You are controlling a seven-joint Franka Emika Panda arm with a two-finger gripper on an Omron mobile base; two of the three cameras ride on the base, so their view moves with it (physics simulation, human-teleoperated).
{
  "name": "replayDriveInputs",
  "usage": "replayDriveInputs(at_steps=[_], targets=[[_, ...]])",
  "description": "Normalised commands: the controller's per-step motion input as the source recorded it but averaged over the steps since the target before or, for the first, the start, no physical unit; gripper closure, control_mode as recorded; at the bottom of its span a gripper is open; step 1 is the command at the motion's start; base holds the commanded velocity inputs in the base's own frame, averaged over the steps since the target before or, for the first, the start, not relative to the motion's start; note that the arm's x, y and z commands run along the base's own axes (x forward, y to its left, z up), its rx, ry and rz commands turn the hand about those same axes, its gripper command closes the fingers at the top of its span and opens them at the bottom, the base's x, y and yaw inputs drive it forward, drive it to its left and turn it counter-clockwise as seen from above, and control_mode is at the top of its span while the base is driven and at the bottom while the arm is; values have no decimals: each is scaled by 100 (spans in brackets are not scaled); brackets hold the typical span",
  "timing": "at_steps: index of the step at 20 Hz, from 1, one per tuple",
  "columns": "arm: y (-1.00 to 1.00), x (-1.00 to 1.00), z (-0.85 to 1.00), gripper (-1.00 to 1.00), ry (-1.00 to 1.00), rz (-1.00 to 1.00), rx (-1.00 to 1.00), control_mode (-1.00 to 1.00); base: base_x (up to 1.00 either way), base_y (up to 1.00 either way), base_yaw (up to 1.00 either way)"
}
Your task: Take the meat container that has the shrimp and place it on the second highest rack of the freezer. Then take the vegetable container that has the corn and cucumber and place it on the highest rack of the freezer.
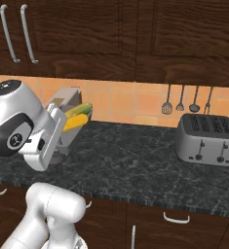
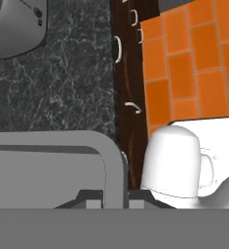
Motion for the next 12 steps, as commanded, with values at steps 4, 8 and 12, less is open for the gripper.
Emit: replayDriveInputs(at_steps=[4,8,12], targets=[[-1,-4,0,100,0,0,0,100,-44,-20,0],[0,0,0,100,0,0,0,100,-94,-76,-27],[0,0,0,100,0,0,0,100,-46,-38,-68]])
